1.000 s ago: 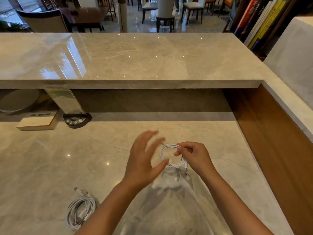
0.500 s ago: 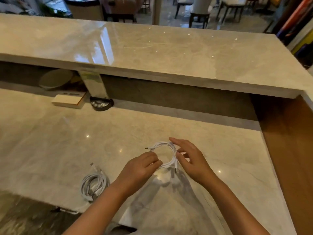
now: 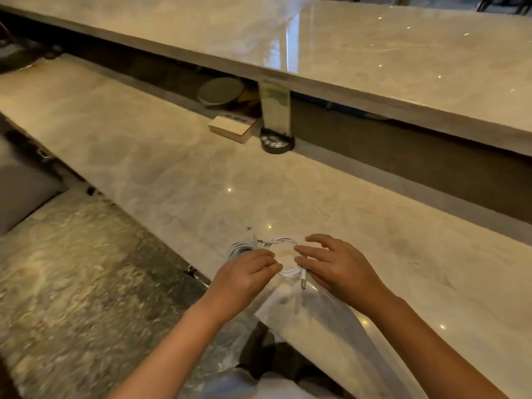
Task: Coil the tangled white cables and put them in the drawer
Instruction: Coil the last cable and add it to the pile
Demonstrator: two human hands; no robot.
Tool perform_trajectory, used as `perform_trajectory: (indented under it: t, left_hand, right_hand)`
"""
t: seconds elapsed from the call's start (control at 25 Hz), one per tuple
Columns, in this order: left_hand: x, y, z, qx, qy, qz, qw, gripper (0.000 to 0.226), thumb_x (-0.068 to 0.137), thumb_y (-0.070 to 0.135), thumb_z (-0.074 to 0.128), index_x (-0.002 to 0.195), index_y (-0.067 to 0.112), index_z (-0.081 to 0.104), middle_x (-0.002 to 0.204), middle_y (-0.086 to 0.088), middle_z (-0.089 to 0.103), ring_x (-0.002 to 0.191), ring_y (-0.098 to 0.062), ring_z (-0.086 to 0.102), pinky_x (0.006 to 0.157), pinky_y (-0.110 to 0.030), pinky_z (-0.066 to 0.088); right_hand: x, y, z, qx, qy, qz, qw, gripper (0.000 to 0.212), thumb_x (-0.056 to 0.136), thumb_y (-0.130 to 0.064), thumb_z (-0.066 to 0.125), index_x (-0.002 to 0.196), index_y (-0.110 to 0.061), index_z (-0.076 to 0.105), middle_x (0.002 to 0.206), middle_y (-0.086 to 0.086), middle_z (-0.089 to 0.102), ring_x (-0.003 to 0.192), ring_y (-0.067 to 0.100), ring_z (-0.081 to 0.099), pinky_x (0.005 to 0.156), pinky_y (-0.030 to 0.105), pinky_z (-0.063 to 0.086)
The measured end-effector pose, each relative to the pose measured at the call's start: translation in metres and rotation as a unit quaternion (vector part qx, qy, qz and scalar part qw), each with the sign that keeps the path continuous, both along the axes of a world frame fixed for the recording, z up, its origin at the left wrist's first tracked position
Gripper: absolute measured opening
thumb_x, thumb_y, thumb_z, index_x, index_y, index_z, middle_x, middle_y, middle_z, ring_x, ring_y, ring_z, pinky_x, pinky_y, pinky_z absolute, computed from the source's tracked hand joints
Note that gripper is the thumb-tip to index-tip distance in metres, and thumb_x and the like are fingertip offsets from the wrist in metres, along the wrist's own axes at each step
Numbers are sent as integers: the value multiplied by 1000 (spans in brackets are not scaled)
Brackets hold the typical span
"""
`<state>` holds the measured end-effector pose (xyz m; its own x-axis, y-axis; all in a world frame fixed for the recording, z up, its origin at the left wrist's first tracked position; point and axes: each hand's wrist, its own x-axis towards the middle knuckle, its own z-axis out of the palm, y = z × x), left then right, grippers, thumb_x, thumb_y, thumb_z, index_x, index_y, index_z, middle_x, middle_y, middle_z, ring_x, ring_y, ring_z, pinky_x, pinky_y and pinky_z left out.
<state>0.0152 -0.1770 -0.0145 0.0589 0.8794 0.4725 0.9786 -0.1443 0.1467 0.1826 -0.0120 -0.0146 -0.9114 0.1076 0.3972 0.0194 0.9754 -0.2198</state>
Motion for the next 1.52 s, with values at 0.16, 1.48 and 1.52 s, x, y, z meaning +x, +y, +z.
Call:
perform_trajectory:
  t: [0.16, 1.48, 1.52]
  left_hand:
    - [-39, -35, -15, -21, -12, 3, 1000, 21, 87, 16, 56, 106, 12, 65, 101, -7, 71, 104, -18, 58, 81, -25, 53]
    - [-20, 3, -2, -122, 2, -99, 988, 35, 87, 33, 41, 87, 12, 69, 74, -4, 67, 66, -24, 62, 49, -32, 48]
    - [-4, 8, -3, -130, 18, -84, 988, 31, 85, 34, 46, 89, 12, 69, 76, -5, 67, 65, -24, 62, 50, -32, 47]
  right_hand:
    - [-44, -22, -12, 26, -21, 60, 998, 30, 66, -11, 81, 94, -16, 71, 100, 2, 72, 81, 22, 65, 54, 28, 52]
    - [-5, -123, -4, 9, -126, -433, 892, 19, 74, -23, 74, 89, -12, 72, 85, 6, 71, 79, 29, 65, 64, 36, 50]
    - [7, -125, -1, 7, -141, -466, 873, 19, 76, -24, 72, 89, -11, 71, 87, 7, 71, 81, 29, 64, 65, 36, 49]
